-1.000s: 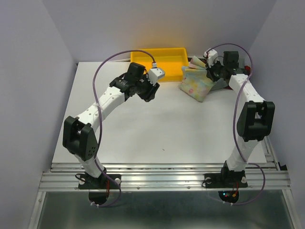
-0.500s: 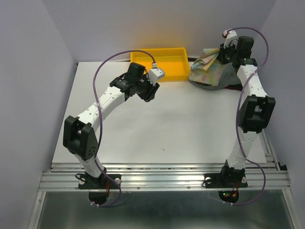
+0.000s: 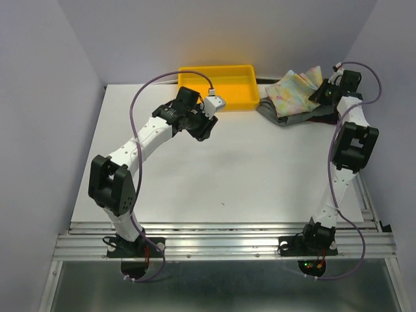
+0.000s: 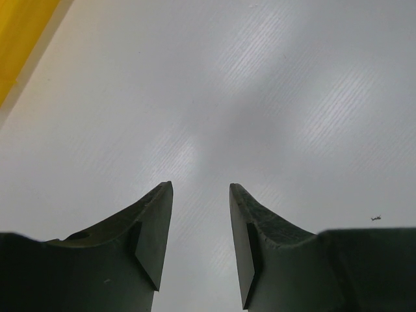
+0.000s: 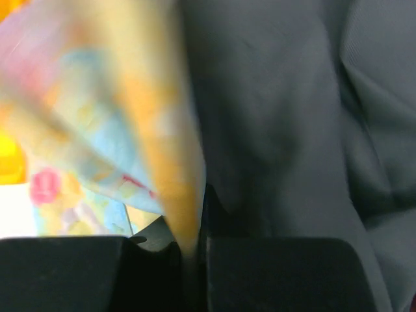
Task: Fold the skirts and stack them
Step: Neatly place the folded skirt to the corner
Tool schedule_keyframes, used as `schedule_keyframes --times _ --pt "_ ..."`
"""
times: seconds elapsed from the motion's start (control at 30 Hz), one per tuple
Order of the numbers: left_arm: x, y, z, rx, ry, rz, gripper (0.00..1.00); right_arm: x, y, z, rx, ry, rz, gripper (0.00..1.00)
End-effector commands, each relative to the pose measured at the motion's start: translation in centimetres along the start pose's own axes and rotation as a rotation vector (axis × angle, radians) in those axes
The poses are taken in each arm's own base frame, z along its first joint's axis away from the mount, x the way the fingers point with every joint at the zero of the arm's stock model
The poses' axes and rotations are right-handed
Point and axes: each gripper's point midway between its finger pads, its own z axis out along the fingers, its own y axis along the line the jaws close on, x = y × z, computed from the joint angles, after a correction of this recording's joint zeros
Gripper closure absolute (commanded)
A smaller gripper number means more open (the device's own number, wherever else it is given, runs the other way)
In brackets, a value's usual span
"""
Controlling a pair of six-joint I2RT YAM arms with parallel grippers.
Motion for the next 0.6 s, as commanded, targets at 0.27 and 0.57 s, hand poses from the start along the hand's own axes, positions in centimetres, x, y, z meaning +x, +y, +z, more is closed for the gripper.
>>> schedule_keyframes --times 0.27,0.57 --pt "-1.9 0.4 -0.6 0.002 -0.022 0.023 0.48 -1.9 -1.8 -1.9 -0.055 -0.053 0.223 0.99" --pt "-1.9 1.1 -0.5 -0.007 -0.021 -0.004 0.46 -2.3 -4.1 -3.2 0.088 -0.085 0.215 0.35"
